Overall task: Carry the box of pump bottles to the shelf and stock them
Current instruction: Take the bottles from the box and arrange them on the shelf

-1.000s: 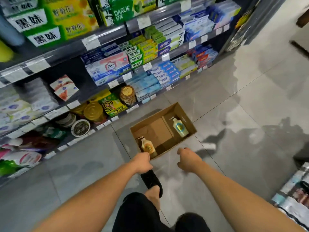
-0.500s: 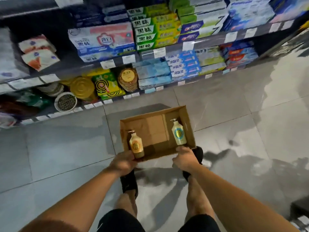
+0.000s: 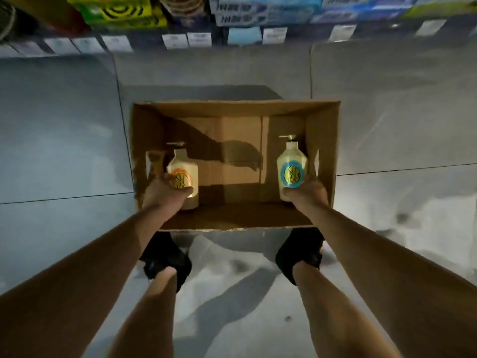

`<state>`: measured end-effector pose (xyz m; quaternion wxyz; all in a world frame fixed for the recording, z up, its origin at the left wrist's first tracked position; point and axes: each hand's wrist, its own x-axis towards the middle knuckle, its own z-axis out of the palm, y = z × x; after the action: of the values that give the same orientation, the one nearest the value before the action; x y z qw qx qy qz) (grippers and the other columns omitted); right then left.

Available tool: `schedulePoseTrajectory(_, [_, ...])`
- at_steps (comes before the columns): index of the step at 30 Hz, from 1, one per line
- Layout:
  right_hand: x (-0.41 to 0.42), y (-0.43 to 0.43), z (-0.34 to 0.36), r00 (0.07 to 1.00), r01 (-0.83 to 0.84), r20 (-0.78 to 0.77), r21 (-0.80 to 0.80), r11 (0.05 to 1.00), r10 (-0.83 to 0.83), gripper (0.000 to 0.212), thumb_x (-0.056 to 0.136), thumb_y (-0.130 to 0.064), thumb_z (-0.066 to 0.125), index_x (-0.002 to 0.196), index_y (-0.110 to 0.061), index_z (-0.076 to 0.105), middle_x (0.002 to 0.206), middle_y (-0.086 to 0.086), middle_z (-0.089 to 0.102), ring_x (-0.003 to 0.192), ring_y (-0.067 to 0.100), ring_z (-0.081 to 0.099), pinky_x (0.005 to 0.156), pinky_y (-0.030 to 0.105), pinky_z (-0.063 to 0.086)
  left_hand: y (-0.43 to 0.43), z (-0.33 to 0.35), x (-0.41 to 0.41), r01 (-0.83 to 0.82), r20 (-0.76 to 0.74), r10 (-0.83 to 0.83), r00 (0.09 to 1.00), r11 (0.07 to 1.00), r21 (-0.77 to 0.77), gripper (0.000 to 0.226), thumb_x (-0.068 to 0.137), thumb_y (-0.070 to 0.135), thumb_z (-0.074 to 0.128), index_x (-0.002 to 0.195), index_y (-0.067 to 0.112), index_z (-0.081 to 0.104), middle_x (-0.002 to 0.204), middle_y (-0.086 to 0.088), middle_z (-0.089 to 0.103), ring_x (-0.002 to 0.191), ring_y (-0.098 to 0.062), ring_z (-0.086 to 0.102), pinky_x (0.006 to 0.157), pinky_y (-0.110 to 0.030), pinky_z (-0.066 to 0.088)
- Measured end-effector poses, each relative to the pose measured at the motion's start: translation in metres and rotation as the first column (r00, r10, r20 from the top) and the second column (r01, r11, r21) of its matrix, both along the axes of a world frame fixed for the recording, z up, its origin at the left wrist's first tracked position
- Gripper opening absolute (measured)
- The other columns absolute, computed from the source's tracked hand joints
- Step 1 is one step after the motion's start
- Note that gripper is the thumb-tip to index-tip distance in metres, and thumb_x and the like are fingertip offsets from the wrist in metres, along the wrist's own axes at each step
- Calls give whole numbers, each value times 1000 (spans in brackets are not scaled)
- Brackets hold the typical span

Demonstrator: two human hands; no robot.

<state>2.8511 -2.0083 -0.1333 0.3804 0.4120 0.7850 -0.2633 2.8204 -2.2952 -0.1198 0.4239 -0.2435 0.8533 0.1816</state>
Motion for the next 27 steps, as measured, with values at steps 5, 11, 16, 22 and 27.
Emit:
schedulePoseTrajectory(5, [-3,3,-69,996,69,55,97,993,-75,73,78,-39,76,135,-11,41,125,10,56,104,21,56,62,23,40,-5,-63,3,-97,13,98,995,994,-56,76,80,34,76,142,11,38,139,-15,51,124,-34,52,83,-36,47])
schedulePoseTrajectory(11, [-14,-6,-116,997,16,66,187,982,-29,95,82,-37,72,150,-7,12,153,20,25,132,36,41,100,43,42,-2,-105,0,-209,81,224,971,965,-158,50,99,34,51,140,8,39,136,-18,52,121,-34,53,88,-40,45])
schedulePoseTrajectory(16, [-18,-14,-126,993,95,59,108,990,-102,107,71,-45,80,148,-8,15,149,17,28,132,37,40,96,42,44,-4,-129,-3,-415,35,416,909,909,-43,88,84,35,72,150,11,19,149,-16,36,134,-38,39,100,-48,41])
schedulePoseTrajectory(22, [-9,-13,-139,969,238,-75,-2,971,-237,97,61,-36,88,135,-12,30,134,12,48,121,33,51,81,37,47,-3,-139,-6,-501,-16,501,866,865,-40,110,70,31,86,151,14,15,153,-14,32,140,-37,31,108,-49,34])
schedulePoseTrajectory(27, [0,-9,-147,963,235,-124,-33,971,-238,95,58,-27,91,132,-15,32,126,7,50,117,26,51,83,36,48,-1,-153,3,-464,2,465,885,883,-66,122,67,24,88,153,20,3,153,-14,31,140,-37,30,110,-50,33])
